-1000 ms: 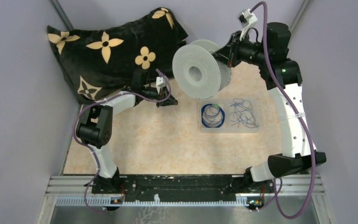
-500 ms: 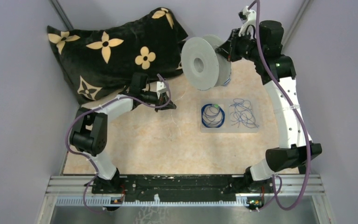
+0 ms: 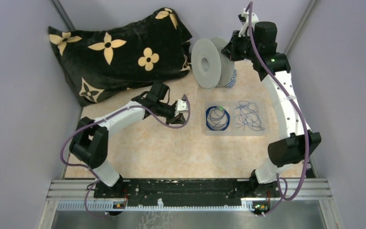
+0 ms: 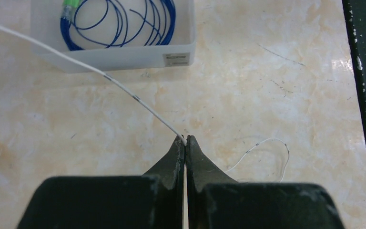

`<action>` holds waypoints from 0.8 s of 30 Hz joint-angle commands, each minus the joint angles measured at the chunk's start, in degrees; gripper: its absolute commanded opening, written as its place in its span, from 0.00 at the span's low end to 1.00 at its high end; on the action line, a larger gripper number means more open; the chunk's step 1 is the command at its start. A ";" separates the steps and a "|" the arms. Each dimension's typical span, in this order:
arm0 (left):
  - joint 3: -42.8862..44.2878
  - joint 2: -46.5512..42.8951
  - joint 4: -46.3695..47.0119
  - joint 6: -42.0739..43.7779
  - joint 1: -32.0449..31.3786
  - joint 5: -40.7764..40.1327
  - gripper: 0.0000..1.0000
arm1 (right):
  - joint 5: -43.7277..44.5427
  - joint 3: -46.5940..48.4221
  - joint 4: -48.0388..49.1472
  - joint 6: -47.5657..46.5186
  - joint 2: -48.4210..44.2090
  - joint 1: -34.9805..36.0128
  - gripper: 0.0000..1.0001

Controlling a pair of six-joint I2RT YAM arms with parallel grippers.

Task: Wrap the cables
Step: Wrap the cable around the cable reel.

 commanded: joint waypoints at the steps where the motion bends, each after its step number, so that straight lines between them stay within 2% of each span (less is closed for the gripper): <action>1: 5.62 -1.68 -6.87 4.53 -4.46 -4.42 0.00 | 1.92 1.67 6.78 0.08 0.78 0.09 0.00; 8: 14.00 -0.48 -11.55 1.86 -9.20 -4.70 0.00 | 9.13 -4.61 11.05 -2.40 -0.74 1.25 0.00; 14: 22.94 1.58 -12.37 -5.96 -10.60 -1.98 0.00 | 14.19 -9.39 13.70 -5.11 -2.43 2.84 0.00; 24: 35.33 5.74 -7.51 -19.00 -11.41 -1.45 0.00 | 21.32 -17.46 18.80 -9.88 -6.55 5.48 0.00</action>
